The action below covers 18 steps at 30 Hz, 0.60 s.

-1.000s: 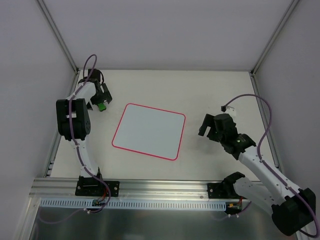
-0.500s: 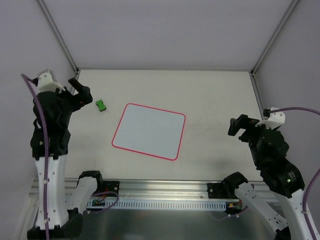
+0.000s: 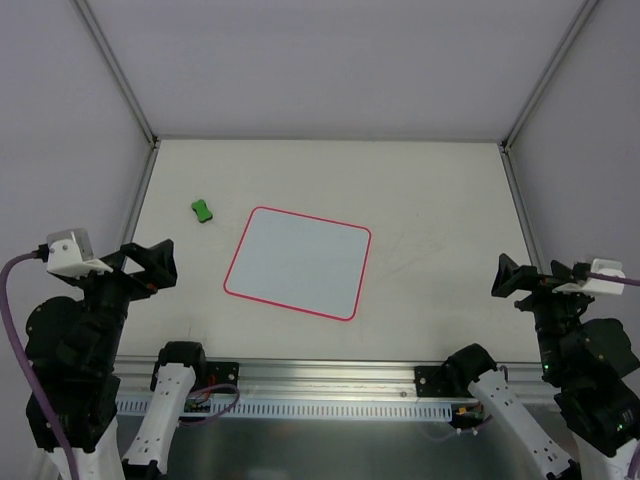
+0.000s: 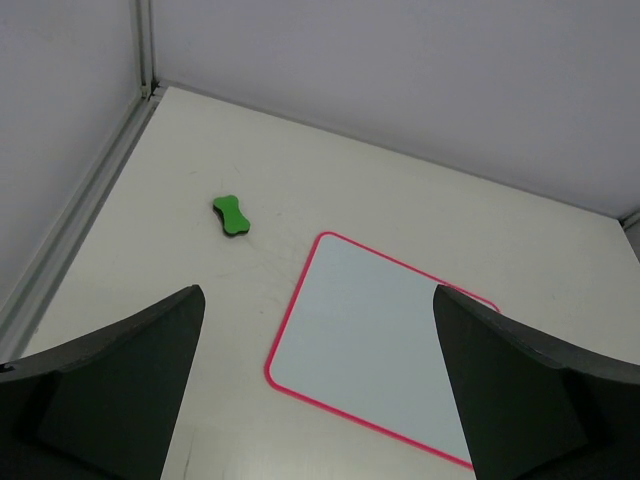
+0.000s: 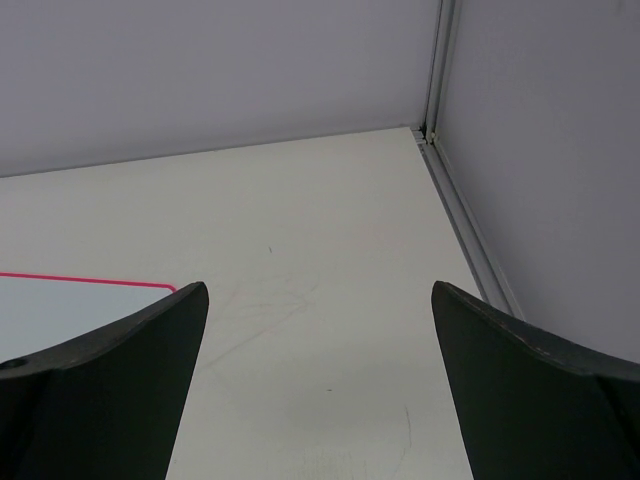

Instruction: Erase the whiteboard

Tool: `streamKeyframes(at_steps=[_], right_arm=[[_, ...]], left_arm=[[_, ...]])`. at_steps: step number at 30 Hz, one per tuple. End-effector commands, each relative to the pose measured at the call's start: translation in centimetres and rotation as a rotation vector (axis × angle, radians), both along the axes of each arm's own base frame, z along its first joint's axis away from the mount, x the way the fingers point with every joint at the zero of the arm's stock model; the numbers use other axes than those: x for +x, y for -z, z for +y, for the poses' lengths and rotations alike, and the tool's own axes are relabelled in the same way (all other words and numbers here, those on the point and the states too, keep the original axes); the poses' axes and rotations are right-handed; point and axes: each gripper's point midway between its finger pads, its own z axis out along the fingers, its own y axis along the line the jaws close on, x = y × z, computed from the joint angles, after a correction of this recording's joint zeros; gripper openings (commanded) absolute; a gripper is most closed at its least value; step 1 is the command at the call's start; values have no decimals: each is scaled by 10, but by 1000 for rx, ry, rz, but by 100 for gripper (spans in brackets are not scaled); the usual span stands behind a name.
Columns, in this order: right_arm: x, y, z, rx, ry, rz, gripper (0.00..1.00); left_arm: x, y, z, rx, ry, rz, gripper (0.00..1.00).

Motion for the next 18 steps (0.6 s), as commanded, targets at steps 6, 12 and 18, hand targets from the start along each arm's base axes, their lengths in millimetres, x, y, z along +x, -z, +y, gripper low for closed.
streamKeyframes(at_steps=[6,12,18], right_arm=[[-25,-8,-19,-37,16,-99,99],[-33,-8,-21,-20,10,-127,99],[-26,-5,-10,-17,-30,-105,99]], left_arm=[[-47,-10,13,26,-31,-55,99],[-50,-12,5,18,24,-65,99],[-50,-4,10,29,6,-55,99]])
